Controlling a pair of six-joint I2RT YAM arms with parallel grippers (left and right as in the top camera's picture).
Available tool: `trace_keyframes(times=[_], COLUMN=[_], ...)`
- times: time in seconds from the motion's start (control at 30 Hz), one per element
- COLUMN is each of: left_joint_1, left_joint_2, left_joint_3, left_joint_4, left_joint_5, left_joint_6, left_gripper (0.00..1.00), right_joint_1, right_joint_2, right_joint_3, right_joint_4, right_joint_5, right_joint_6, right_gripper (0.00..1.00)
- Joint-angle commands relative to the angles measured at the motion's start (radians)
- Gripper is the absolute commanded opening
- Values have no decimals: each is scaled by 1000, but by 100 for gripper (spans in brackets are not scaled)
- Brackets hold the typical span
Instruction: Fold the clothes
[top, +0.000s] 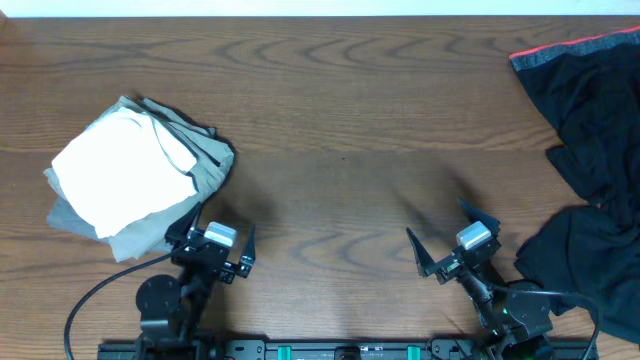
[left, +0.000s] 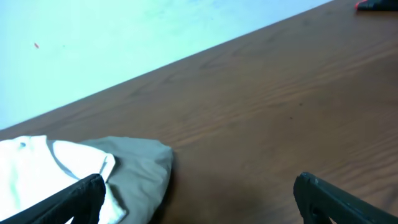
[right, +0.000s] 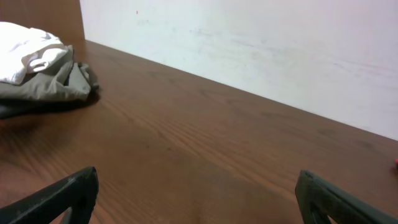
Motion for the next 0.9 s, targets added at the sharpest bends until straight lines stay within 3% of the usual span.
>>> trace_keyframes(times=[0.0, 0.87], left_joint_1=[-5, -5], left_joint_2=[-9, -7], left_joint_3=[-41, -66], left_joint_4=[50, 95], left_joint_5=[-5, -12], left_joint_6=[13, 12], left_gripper=[98, 98], right_joint_1=[-2, -2], right_joint_2=[0, 0], right_joint_3=[-2, -2], right_joint_4=[-4, -4], right_joint_5=[2, 2], right_joint_6=[-6, -6], right_gripper=[99, 99])
